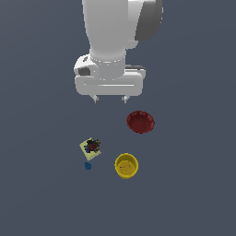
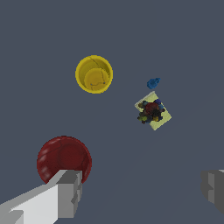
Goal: Pick up a designated object from a clutter of objects.
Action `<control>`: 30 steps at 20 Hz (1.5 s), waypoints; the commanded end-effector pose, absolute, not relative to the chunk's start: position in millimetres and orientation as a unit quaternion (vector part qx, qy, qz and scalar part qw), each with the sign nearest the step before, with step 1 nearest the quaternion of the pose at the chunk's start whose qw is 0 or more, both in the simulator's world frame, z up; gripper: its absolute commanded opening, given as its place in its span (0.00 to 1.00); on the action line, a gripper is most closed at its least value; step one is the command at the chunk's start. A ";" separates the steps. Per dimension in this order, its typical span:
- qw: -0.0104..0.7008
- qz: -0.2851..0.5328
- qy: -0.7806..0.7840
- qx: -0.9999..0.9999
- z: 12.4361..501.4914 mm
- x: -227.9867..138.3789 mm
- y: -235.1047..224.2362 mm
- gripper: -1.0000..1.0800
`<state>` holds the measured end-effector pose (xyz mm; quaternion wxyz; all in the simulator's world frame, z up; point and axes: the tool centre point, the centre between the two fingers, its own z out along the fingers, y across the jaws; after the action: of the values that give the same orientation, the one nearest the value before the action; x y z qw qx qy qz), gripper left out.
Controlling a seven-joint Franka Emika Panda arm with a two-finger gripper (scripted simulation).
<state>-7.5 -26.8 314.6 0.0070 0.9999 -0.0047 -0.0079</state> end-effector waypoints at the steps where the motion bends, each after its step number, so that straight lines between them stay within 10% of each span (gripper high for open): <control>1: 0.007 -0.008 -0.005 1.000 314.6 -7.5 -26.8 0.62; 30: -0.014 -0.020 0.104 0.994 273.6 61.0 -29.9 0.62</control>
<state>52.3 -31.4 281.6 -0.0102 0.9959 0.0886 -0.0178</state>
